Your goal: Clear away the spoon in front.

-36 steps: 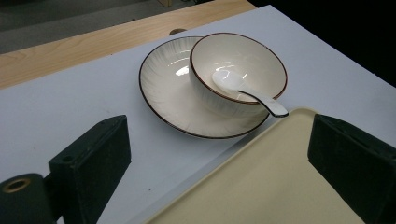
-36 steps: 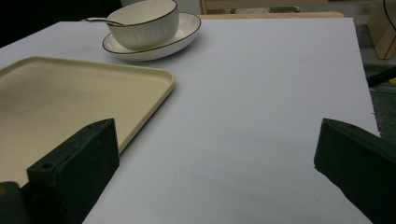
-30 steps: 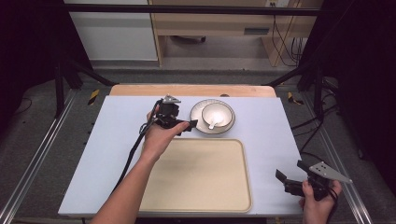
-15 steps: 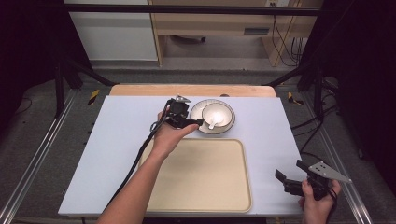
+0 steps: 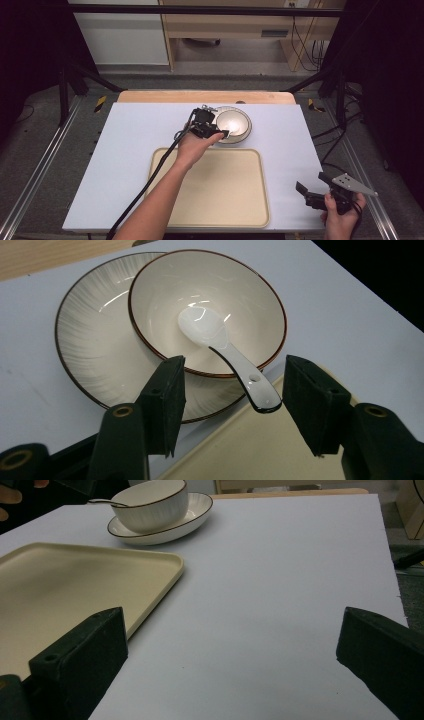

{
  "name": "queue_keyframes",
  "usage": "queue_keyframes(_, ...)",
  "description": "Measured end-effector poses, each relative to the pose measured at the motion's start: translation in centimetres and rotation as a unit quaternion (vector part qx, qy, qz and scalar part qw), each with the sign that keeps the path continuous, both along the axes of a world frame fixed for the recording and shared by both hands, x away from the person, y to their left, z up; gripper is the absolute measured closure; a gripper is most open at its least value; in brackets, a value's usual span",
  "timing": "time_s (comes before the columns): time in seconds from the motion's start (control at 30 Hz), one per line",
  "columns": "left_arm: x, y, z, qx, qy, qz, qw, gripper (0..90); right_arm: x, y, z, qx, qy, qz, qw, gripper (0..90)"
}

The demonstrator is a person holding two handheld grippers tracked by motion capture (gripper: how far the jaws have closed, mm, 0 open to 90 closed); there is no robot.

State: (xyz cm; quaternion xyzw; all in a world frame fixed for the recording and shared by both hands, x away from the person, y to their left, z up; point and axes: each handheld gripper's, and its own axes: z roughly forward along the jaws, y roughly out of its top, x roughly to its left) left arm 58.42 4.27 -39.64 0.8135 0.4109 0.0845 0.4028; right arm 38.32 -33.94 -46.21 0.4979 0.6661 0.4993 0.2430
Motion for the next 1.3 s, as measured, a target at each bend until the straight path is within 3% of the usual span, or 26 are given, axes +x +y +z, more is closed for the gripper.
queue_keyframes(0.23,0.3,-0.1,-0.5,-0.017,0.018,0.01,0.9996,47.3,-0.1,-0.1,0.0,-0.002,0.001,-0.002,1.0,0.5)
queue_keyframes(0.43,0.4,-0.3,-0.8,-0.029,0.034,-0.002,0.999,55.1,0.0,-0.1,0.0,0.0,-0.001,-0.004,1.0,0.5)
queue_keyframes(0.6,0.5,-0.4,-1.0,-0.047,0.05,-0.012,0.9975,68.2,0.0,-0.2,0.0,-0.003,-0.001,-0.001,1.0,0.5)
queue_keyframes(0.87,0.6,-0.4,-1.1,-0.049,0.062,-0.01,0.9968,70.2,0.0,-0.1,0.0,-0.002,-0.001,-0.002,1.0,0.5)
queue_keyframes(1.0,0.7,-0.5,-1.4,-0.044,0.068,-0.01,0.9967,76.8,0.0,-0.1,0.0,-0.002,-0.001,-0.002,1.0,0.5)
queue_keyframes(1.07,0.7,-0.5,-1.4,-0.042,0.064,-0.01,0.997,81.9,0.0,-0.1,0.0,-0.002,0.0,-0.003,1.0,0.5)
queue_keyframes(1.3,0.5,-0.5,-1.2,-0.031,0.047,-0.014,0.9983,85.9,0.1,-0.1,0.0,-0.002,-0.001,-0.003,1.0,0.5)
